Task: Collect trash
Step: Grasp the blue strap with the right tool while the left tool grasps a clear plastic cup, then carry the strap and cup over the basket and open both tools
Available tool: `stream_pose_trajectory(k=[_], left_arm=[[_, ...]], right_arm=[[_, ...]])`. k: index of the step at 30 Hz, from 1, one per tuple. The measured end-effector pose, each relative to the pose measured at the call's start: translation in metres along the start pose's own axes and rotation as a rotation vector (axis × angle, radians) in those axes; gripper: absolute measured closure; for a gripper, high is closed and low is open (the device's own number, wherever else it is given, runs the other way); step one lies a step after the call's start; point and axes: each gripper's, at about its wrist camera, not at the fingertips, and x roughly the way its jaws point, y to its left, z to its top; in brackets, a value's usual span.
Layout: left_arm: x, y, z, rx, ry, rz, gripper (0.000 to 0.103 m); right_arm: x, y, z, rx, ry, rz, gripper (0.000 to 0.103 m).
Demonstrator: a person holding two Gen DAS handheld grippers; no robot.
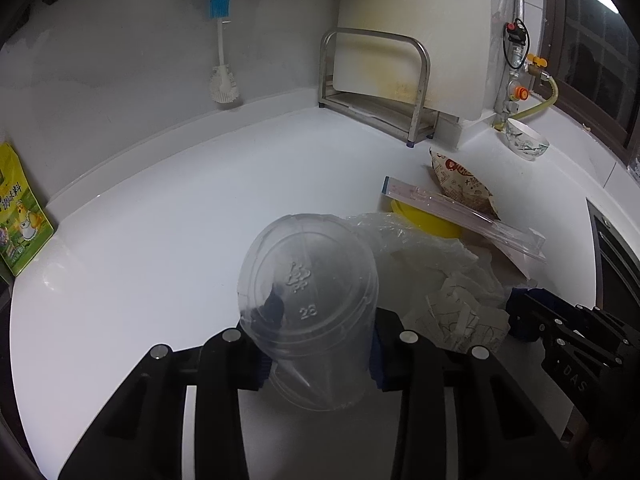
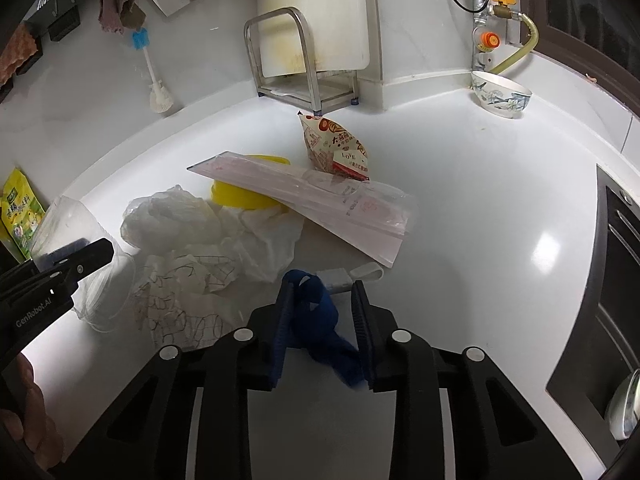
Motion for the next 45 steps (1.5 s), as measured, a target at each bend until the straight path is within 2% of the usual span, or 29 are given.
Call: stream_pose_trajectory(k=[14,18,22,32,45], left_arm=[[-0.033,0.000,-0.016,0.024,-0.010,-0.017,0.067],[-0.042,-0.004,-0.021,0.026,-0.010,-0.022,0.067],[-0.051,-0.008,-0.024,0.032,-0.017,-0.025,0.067],[-0.077,-0.017,-0.030,0.046,-0.034,-0.035,0.067],[-0.131,-0.046,-0.054,0.059,-0.045,-0.070,0.067]], right_arm=[[-0.034,0.001,-0.018,-0.001,-0.016,-0.014,0.083],[-0.039,0.000,-0.025,-0.004,-0.012,-0.009,0.092],[-0.045,-0.002,-0.028,-0.008,-0.021,0.001,0.095],[-0.072,-0.010,-0.032,0.022,-0.052,0.023,0.097],[-0.139,-0.014,-0.056,-0.020,-0.080,0.039,0.097]])
